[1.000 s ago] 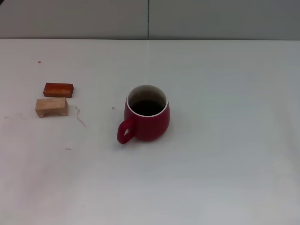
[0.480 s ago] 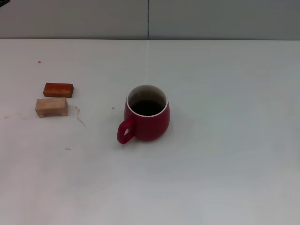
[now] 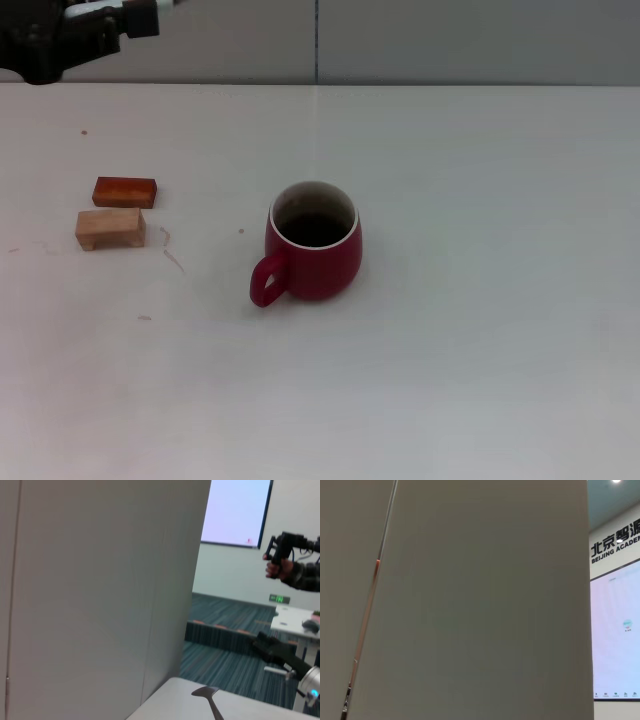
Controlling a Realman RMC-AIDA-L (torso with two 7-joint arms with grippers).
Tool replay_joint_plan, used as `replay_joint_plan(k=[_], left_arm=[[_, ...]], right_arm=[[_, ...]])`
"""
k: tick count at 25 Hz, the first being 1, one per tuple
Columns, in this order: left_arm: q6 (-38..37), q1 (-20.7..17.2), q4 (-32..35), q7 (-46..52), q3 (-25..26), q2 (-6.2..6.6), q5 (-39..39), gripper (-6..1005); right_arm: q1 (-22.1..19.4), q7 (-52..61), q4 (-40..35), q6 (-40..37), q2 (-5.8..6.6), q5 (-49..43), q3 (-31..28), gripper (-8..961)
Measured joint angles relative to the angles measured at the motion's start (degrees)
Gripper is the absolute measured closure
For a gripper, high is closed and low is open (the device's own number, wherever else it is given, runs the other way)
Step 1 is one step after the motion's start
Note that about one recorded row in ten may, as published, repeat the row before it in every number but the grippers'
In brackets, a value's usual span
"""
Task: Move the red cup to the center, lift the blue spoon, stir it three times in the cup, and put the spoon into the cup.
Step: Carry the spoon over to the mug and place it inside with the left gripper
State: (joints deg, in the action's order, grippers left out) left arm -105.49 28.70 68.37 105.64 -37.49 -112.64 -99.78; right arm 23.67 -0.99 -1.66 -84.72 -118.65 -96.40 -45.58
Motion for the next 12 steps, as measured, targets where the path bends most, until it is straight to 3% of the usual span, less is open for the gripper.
replay_joint_plan(k=[5,12], left_arm=[[-1.0,2.4,8.2,0.8,-1.5,-1.24,-7.4,840],[-1.2,2.6,17.7,0.7,-6.6,-2.54,-13.4,840]], right_arm=[[-0.1,0.0,0.1,0.3,0.00,0.0,-0.4,327],[-0.5,0.0,0.2,0.5,-0.10,0.0,-1.2,328]])
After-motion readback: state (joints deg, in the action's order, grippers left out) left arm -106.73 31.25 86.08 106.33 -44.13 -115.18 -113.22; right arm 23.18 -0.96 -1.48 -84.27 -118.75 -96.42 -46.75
